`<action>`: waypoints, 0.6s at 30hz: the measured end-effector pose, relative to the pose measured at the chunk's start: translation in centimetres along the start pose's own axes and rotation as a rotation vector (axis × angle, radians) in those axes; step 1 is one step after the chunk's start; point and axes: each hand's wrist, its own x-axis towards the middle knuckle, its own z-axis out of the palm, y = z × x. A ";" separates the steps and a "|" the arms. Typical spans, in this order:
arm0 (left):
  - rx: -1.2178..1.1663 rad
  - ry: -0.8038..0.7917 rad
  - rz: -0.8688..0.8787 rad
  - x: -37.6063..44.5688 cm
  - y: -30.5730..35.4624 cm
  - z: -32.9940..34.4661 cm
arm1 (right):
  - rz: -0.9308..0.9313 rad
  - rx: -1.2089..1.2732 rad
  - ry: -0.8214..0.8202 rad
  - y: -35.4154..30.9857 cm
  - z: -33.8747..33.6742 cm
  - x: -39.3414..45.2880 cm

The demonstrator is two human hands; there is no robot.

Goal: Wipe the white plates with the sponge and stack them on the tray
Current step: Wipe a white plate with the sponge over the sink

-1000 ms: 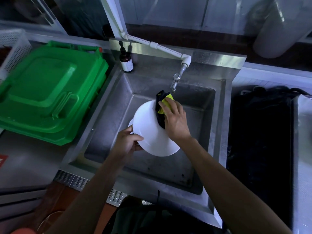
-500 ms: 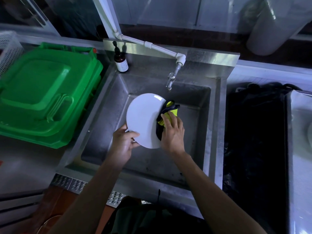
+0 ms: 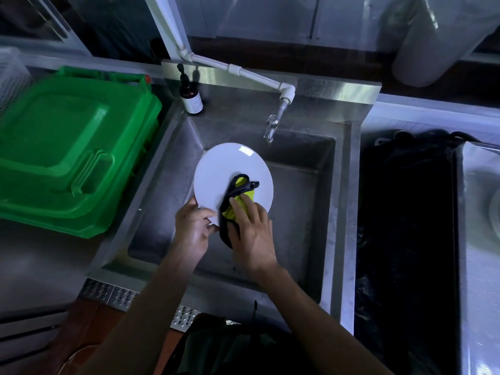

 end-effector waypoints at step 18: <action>0.164 -0.082 0.021 0.0 -0.1 -1.6 | 0.264 0.166 0.087 5.7 -2.2 3.2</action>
